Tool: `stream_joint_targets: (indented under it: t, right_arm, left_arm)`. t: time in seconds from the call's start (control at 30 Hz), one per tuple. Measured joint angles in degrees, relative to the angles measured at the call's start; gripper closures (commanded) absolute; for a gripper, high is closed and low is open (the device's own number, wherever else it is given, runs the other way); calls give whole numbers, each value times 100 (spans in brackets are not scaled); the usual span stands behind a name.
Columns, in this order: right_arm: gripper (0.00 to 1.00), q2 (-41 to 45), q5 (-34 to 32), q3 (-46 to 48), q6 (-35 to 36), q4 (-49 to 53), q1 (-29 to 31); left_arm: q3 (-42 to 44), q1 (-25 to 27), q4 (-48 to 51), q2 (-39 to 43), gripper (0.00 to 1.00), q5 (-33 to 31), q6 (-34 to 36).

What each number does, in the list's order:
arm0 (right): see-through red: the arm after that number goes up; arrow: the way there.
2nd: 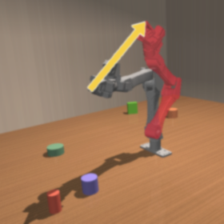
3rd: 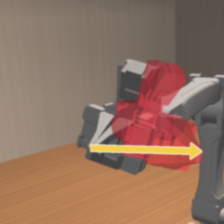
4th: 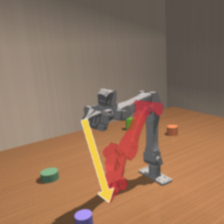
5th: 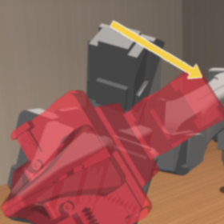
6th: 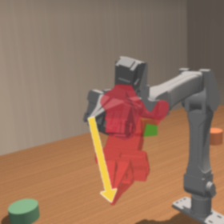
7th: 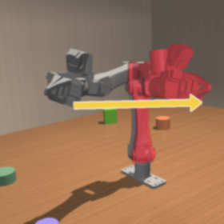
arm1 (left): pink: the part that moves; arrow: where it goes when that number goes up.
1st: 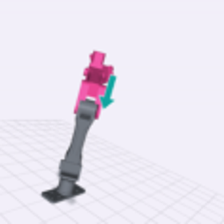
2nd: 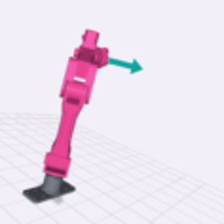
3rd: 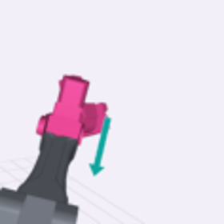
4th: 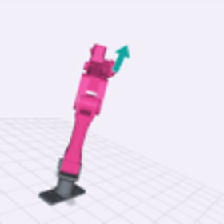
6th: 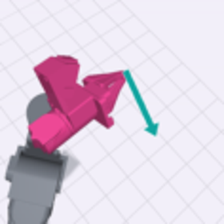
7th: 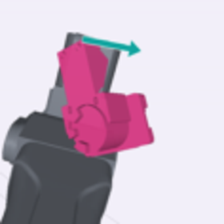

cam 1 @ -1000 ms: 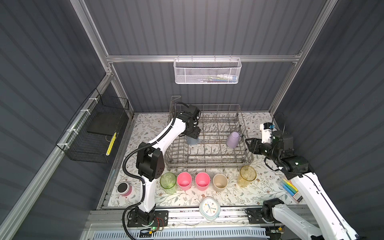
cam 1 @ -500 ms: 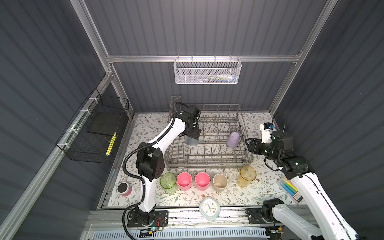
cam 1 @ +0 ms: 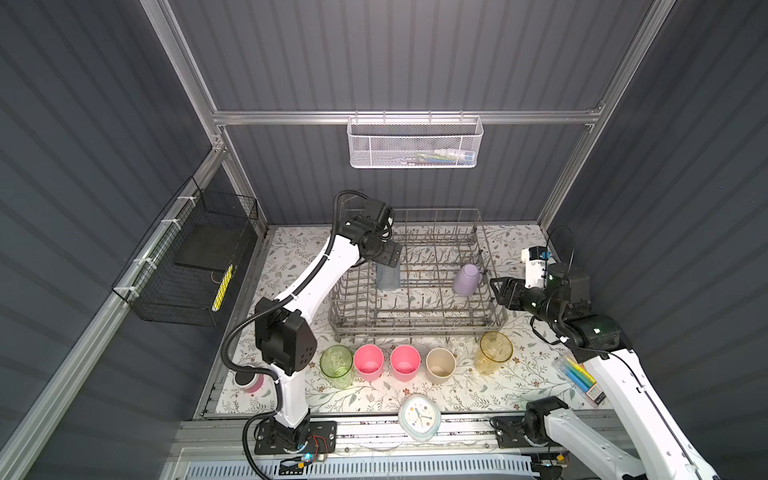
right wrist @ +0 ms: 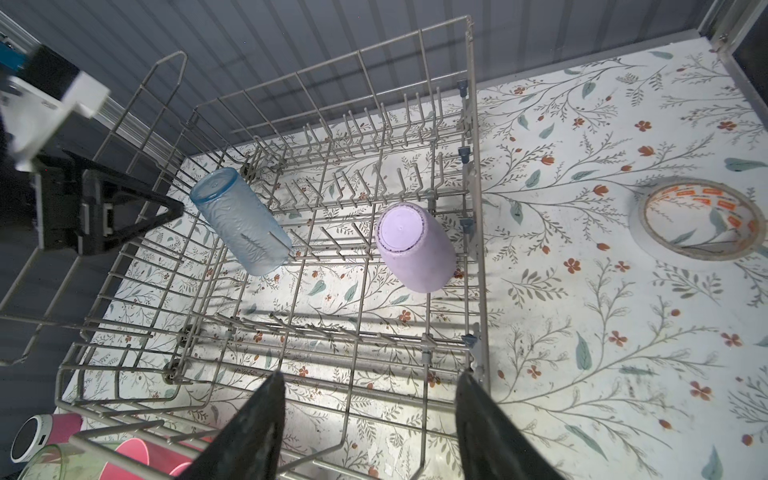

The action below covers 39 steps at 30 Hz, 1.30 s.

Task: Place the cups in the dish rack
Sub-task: 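Lower the blue cup upright into the rack with the left gripper and release, then move the right gripper down into the yellow translucent cup rim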

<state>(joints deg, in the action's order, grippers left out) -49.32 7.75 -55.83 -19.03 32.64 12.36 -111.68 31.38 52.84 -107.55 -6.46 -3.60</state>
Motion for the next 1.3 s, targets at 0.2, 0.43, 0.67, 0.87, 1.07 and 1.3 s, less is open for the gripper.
stream_joint_targets:
  t: [0.2, 0.43, 0.67, 0.87, 1.07, 1.3]
  right_arm:
    - [34, 20, 39, -52, 22, 170, 2]
    - [34, 81, 11, -96, 76, 599, 273]
    - [34, 144, -531, -162, 76, 1397, 1300]
    - [34, 295, -837, -144, -254, 1952, 1961]
    - [35, 304, -997, 186, -667, 2175, 2618]
    - [42, 142, -1349, 369, -949, 2391, 3036]
  left_arm:
    - [306, 0, -396, 511, 8, 28, -2]
    - [935, 0, -994, 1025, 8, 251, 0]
    - [1062, 0, -1377, 1156, 8, 308, -2]
    - [1158, 0, -1565, 1156, 8, 354, -11]
    - [1174, 0, -1639, 1156, 7, 435, -61]
    - [1209, 0, -1694, 1156, 7, 522, -72]
